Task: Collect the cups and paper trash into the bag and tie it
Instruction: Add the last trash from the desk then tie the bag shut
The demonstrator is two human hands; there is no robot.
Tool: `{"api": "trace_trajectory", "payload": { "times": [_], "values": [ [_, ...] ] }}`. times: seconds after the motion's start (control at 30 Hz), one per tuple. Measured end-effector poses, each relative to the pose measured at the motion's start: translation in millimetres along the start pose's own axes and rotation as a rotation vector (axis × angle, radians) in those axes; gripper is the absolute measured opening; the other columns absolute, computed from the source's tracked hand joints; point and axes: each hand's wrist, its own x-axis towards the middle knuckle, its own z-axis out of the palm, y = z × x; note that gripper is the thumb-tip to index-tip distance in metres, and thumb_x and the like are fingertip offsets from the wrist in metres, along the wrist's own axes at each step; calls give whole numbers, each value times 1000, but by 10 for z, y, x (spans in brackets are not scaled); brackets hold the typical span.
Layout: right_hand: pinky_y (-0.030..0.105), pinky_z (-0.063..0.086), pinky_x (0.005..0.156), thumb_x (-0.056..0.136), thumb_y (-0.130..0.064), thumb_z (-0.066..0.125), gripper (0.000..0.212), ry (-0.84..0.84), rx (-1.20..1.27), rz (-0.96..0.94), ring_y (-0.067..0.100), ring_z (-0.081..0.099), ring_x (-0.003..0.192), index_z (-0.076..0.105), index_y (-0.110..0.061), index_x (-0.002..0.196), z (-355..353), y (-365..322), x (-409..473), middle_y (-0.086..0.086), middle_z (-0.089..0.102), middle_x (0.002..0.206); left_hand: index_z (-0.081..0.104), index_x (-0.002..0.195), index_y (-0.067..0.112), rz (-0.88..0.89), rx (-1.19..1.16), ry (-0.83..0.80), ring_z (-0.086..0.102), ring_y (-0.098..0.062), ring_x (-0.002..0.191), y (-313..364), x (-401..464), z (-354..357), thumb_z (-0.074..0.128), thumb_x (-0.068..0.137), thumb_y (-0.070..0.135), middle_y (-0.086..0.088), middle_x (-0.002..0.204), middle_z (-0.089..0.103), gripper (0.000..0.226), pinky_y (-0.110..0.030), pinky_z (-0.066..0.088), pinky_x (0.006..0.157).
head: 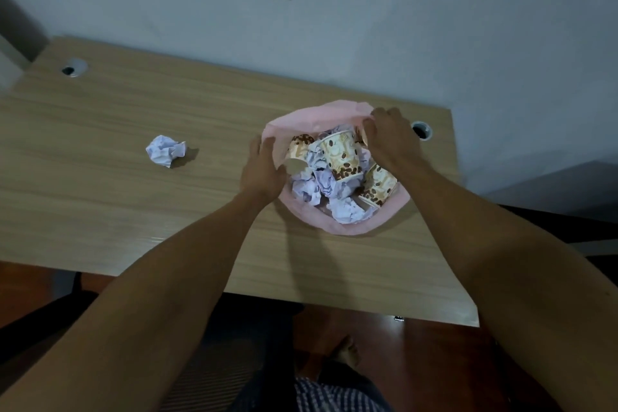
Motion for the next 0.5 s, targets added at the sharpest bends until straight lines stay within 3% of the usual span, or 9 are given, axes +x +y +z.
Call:
{"api": "trace_trajectory", "payload": {
  "times": [0.1, 0.33, 0.5],
  "values": [
    [47, 49, 77, 110, -35, 30, 36, 60, -68, -10, 42, 64, 100, 55, -12, 121, -38, 36, 14, 15, 59, 115, 36, 150, 9, 56, -53, 32, 53, -37, 124, 63, 27, -96, 54, 84, -2, -9, 157, 29, 69, -47, 49, 93],
    [43, 43, 75, 109, -36, 30, 30, 160, -27, -6, 42, 63, 96, 50, -15, 118, -289, -379, 433, 17, 64, 108, 32, 155, 12, 148, -120, 173, 41, -27, 139, 148, 173, -695, 48, 80, -11, -5, 164, 25, 80, -34, 40, 101],
    [41, 38, 73, 108, -37, 31, 33, 175, 15, -72, 43, 63, 99, 51, -15, 121, -280, -911, 704, 19, 65, 111, 22, 160, 14, 107, -30, 187, 30, -29, 148, -188, 205, -1037, 48, 81, -9, -7, 167, 18, 86, -42, 38, 111]
  ]
}}
